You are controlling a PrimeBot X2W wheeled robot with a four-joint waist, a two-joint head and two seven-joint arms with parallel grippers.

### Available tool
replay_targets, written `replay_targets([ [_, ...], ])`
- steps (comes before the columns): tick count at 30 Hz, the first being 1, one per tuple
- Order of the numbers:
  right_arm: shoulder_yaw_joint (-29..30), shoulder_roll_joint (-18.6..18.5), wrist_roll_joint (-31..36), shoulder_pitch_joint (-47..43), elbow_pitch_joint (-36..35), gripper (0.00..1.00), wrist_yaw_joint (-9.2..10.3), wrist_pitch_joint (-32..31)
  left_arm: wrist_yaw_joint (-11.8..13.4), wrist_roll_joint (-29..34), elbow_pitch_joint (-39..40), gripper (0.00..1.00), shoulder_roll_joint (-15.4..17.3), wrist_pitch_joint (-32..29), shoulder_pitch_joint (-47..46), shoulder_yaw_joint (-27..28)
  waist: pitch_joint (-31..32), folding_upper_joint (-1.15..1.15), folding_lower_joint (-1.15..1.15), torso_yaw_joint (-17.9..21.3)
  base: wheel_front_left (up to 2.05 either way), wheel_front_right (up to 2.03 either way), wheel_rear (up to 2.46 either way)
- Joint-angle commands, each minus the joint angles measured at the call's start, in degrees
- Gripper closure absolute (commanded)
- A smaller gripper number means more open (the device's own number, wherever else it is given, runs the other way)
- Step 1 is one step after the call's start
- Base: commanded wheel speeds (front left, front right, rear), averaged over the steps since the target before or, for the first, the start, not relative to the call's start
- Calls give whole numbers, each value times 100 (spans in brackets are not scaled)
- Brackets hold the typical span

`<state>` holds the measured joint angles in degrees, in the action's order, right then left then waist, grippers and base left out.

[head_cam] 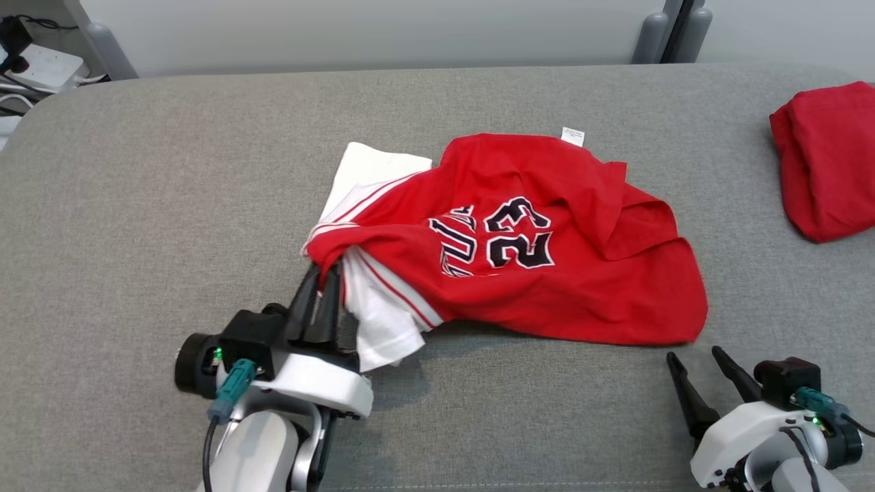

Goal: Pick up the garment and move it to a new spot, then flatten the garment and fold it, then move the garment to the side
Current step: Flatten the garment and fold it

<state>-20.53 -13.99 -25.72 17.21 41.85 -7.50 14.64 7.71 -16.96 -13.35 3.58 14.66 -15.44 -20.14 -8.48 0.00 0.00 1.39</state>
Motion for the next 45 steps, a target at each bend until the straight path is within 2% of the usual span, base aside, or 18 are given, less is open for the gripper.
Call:
replay_targets([
  [1, -22, -87, -101, -58, -191, 0, 1, 36, 101, 83, 190, 100, 99, 34, -18, 291, 34, 0, 0, 3, 0, 0, 0],
  [3, 68, -88, -276, -118, -262, 0, 1, 36, 147, 173, 226, 100, 127, 34, 60, 391, 77, 0, 0, -10, 0, 0, 0],
  [7, 56, -58, -540, -145, -202, 0, 1, 36, 74, 201, 255, 100, 106, 34, 164, 480, 146, 0, 0, -90, 0, 0, 0],
  [18, -495, 173, -993, 386, 784, 0, 1, 24, -70, 336, 246, 100, 34, 34, 160, 572, 133, 0, 0, -196, 0, 0, 0],
  [19, -532, 186, -1021, 452, 861, 4, 1, 26, -86, 344, 231, 100, 30, 34, 150, 572, 121, 0, 0, -202, 0, 0, 0],
  [20, -576, 199, -1049, 513, 936, 32, 1, 28, -106, 346, 208, 100, 26, 34, 142, 569, 110, 0, 0, -206, 0, 0, 0],
  [21, -618, 210, -1084, 570, 1004, 55, 1, 29, -126, 346, 182, 100, 21, 34, 133, 566, 99, 0, 0, -211, 0, 0, 0],
  [22, -666, 211, -1115, 627, 1073, 71, 1, 30, -139, 350, 157, 100, 18, 34, 120, 566, 83, 0, 0, -216, 0, 0, 0],
  [23, -728, 207, -1133, 683, 1142, 100, 1, 31, -152, 358, 127, 100, 15, 34, 103, 568, 67, 0, 0, -218, 0, 0, 0],
  [29, -933, 137, -1249, 961, 1347, 100, 1, 34, -324, 277, -371, 100, -2, -4, -92, 497, -43, 0, 0, -181, 0, 0, 0],
  [31, -841, 24, -1213, 1094, 1286, 100, 1, 34, -421, 282, -749, 92, -3, -110, -298, 408, -113, 0, 0, -148, 0, 0, 0],
  [32, -764, -40, -1157, 1149, 1229, 100, 1, 34, -462, 274, -934, 77, -5, -126, -425, 385, -149, 0, 0, -129, 0, 0, 0],
  [34, -602, -132, -1014, 1215, 1108, 100, 1, 35, -523, 276, -1362, 58, -9, -188, -685, 334, -208, 0, 0, -91, 0, 0, 0],
  [35, -518, -159, -934, 1230, 1047, 100, 1, 35, -543, 286, -1579, 32, -10, -196, -813, 311, -226, 0, 0, -77, 0, 0, 0],
  [36, -438, -169, -867, 1236, 992, 100, 1, 35, -537, 329, -1784, 0, -5, -190, -941, 283, -243, 0, 0, -64, 0, 0, 0],
  [42, -61, -183, -511, 1181, 831, 100, 1, 35, -679, 261, -2339, 0, -23, -199, -1228, 155, -246, 0, 0, -111, 0, 0, 0],
  [45, 186, -224, -356, 1112, 825, 100, 1, 35, -557, 280, -2136, 0, 41, -231, -1040, 152, -226, 0, 0, -227, 0, 0, 0],
])
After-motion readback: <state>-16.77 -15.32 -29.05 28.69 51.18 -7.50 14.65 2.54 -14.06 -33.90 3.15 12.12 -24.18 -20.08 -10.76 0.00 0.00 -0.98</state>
